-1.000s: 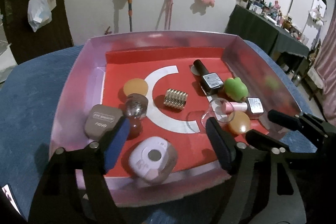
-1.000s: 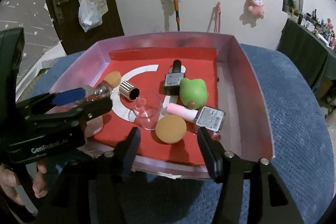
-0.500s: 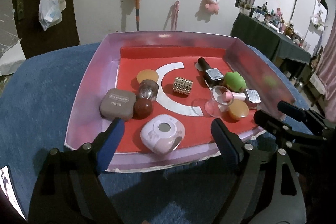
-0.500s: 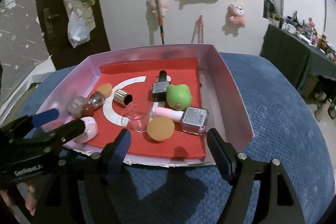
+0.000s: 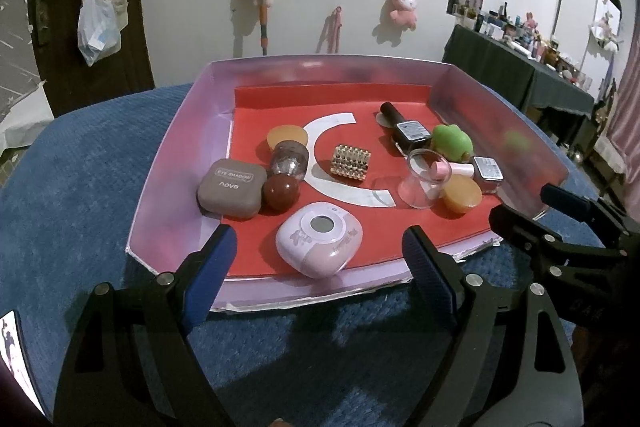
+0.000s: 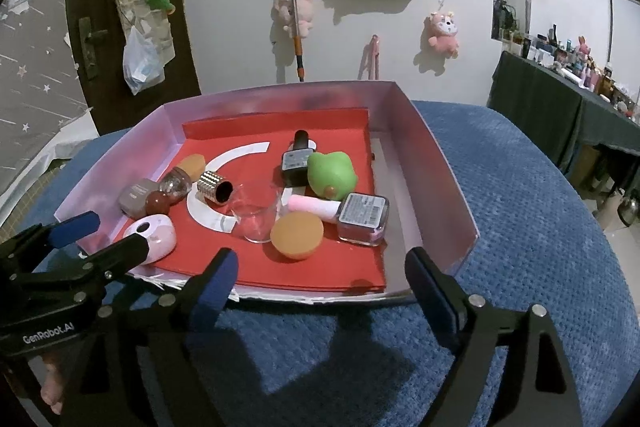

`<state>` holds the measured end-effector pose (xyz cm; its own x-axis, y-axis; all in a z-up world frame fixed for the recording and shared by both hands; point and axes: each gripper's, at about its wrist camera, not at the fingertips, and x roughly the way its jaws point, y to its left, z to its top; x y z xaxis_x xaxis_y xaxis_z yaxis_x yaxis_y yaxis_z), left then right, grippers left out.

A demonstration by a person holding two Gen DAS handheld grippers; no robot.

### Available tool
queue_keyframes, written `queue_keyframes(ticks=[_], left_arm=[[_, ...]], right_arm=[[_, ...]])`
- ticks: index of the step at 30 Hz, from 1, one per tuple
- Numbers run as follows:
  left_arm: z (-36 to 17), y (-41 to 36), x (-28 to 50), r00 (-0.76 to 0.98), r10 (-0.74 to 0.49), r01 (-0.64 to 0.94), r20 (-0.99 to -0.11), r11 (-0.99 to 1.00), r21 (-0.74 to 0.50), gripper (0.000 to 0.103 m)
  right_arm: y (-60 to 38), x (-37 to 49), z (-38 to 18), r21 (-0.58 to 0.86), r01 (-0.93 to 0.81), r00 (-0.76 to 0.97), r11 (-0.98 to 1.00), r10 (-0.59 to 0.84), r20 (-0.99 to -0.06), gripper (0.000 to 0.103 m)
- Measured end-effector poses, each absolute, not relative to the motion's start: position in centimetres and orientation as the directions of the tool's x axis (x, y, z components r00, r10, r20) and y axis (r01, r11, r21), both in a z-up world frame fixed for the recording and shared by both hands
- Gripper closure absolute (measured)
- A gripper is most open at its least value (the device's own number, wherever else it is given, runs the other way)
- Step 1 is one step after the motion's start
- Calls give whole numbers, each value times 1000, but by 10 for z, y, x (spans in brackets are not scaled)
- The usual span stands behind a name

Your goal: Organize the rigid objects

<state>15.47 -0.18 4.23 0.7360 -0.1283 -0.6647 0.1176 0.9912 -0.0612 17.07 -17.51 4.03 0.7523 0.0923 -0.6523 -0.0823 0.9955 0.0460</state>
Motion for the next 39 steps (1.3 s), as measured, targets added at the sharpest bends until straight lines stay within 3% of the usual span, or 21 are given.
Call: queue_keyframes(ticks=[9,14,39], left_arm=[[38,-6,153,746,-60,84,-663,996,5,17],[39,-9,149,763,-29,70,-646,997,38,9],[30,0,157,716,-92,83,-692,995,-47,9]], right_arm=[[-172,168,38,35,-83,757,996,86,-648,12],[-172,168,38,34,-84,757,996,86,-648,12],[-169,166,37,32,-88,755,996,87,-650,8]])
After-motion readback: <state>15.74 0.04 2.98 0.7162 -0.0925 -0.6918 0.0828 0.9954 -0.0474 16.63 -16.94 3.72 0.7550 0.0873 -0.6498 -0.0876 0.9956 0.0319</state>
